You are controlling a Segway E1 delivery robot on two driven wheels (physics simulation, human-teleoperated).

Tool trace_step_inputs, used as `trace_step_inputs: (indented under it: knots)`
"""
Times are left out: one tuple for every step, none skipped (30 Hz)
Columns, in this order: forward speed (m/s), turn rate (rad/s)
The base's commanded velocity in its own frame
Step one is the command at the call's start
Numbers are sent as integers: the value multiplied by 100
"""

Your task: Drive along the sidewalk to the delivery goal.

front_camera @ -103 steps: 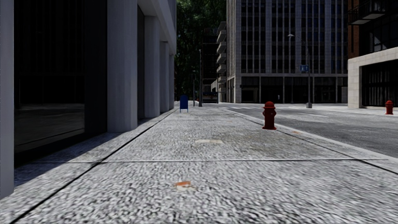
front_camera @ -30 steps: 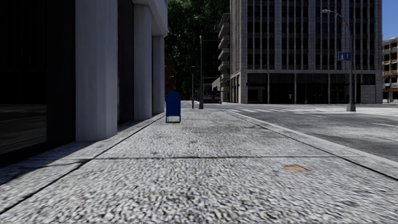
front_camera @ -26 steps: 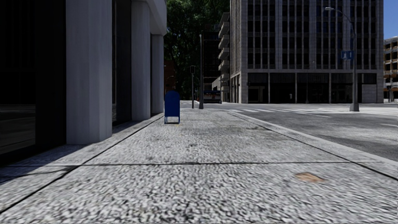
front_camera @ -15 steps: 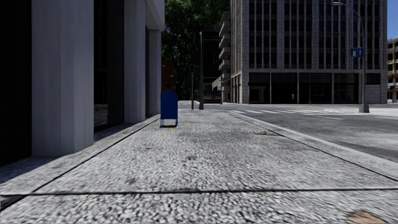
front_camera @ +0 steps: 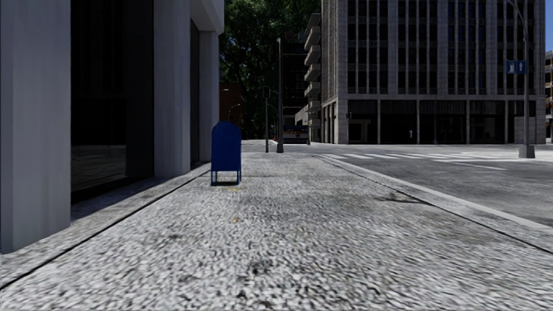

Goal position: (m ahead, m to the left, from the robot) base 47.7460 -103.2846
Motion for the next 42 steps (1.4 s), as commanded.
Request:
trace_step_inputs:
  knots:
    - [200, 0]
    - [200, 0]
    - [200, 0]
    - [200, 0]
    - [200, 0]
    - [200, 0]
    - [200, 0]
    - [200, 0]
    - [200, 0]
    - [200, 0]
    - [200, 0]
    - [200, 0]
    - [200, 0]
    - [200, 0]
    - [200, 0]
    - [200, 0]
    - [200, 0]
    - [200, 0]
    - [200, 0]
    - [200, 0]
    - [200, 0]
    - [200, 0]
    - [200, 0]
    - [200, 0]
    - [200, 0]
    - [200, 0]
    - [200, 0]
    - [200, -7]
    - [200, -7]
    - [200, -15]
    - [200, -18]
    - [200, -18]
    - [200, -19]
    - [200, -19]
    - [200, -19]
    - [200, -19]
    - [200, -19]
    - [200, -19]
    - [200, -19]
    - [200, -19]
    - [200, -19]
    - [200, -19]
